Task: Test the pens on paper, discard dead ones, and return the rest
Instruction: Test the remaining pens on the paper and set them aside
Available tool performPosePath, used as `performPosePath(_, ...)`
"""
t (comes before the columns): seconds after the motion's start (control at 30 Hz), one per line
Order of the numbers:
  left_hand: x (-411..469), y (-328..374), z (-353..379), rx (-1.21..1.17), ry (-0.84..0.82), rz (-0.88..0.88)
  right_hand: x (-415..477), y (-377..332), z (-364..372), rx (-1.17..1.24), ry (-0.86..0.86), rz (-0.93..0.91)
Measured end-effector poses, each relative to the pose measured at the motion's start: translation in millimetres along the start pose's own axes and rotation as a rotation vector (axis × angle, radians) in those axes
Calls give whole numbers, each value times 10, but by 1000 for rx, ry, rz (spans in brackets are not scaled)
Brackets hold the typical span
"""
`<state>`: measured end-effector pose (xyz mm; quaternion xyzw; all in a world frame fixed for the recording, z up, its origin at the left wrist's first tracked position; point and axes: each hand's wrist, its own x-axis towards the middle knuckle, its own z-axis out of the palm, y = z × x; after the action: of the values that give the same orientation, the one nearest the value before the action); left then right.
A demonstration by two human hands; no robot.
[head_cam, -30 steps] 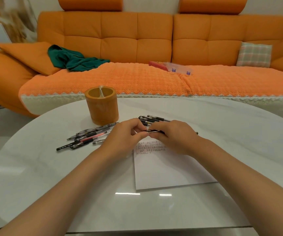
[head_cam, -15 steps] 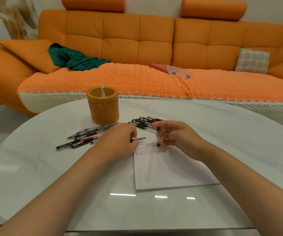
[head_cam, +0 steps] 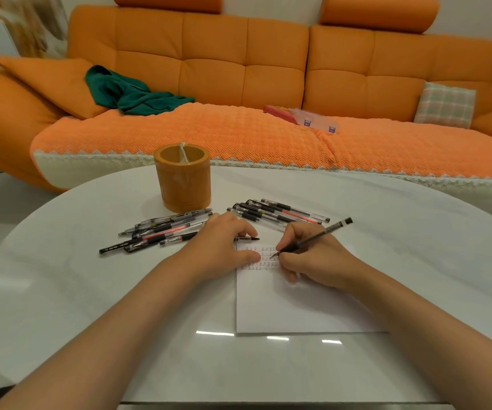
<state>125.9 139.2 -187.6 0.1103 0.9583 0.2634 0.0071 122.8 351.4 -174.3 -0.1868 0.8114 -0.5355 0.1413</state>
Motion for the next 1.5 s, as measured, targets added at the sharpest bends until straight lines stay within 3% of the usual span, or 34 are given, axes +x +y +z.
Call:
performPosePath(0.8,46,8,66,63,7,-40,10,48,87,-180,4,-56)
performPosePath(1.5,29,13,71,71,5,-43,-11,67,91,-166,17,-61)
